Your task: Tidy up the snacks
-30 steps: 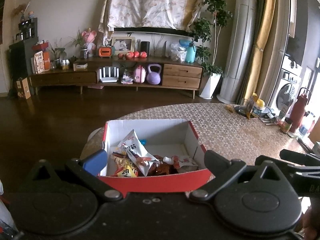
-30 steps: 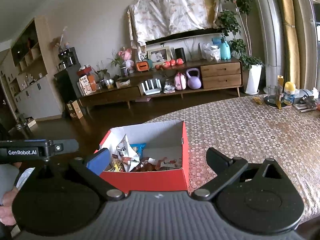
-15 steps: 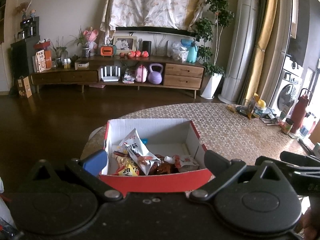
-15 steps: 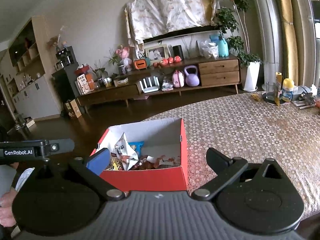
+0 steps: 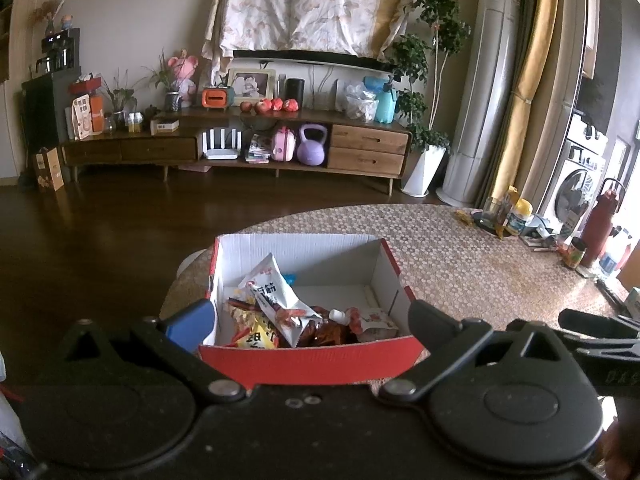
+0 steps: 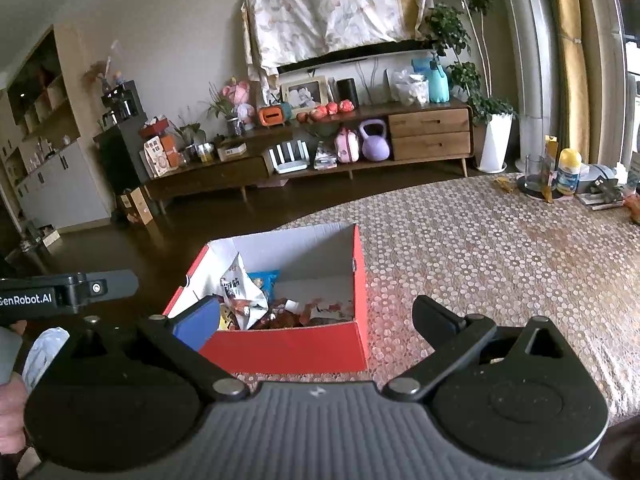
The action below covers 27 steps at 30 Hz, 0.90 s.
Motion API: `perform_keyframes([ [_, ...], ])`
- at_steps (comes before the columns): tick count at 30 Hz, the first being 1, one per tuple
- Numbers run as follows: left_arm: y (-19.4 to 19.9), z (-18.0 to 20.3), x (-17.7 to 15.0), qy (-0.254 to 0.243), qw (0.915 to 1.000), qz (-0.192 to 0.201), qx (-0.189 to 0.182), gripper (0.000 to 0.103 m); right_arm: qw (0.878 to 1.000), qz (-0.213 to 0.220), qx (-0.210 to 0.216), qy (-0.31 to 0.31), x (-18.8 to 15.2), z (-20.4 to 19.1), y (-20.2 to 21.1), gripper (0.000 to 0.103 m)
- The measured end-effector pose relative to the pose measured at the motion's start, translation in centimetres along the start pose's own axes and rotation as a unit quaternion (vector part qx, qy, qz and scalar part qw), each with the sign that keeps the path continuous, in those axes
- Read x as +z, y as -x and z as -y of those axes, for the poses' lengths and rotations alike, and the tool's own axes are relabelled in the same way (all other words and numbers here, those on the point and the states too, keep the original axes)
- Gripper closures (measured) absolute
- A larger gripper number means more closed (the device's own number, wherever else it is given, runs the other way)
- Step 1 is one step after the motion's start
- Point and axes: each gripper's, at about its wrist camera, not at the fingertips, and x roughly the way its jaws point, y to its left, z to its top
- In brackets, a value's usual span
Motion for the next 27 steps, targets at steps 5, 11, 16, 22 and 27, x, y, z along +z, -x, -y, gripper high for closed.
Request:
perform_keyframes([
  [5,-0.05,0.02,-0.06,0.0,1.0,-0.001,0.002,0.0,1.0,-0.003,0.003,0.004,0.23,-0.31,-0.18,0.0],
  [11,-0.17,0.33,-0.54,-0.005,1.0,-0.006,0.005,0.0,1.0,-0.009,0.003,0.009,0.13,-0.59,-0.24,0.0],
  [16,-0.41,0.33,-0.63,-0.003,0.9999,-0.012,0.005,0.0,1.0,-0.013,0.007,0.013,0.02,-0.69,-0.38,0.0],
  [22,-0.53,0.15,-0.93,-0.001,0.9998,-0.018,0.007,0.0,1.0,-0.019,0.007,0.013,0.03,-0.66,-0.64,0.0],
  [27,-0.75,0.1,-0.81,0.0,0.9997,-0.023,0.003,0.0,1.0,-0.024,0.004,0.01,-0.13,-0.38,-0.95,0.0],
])
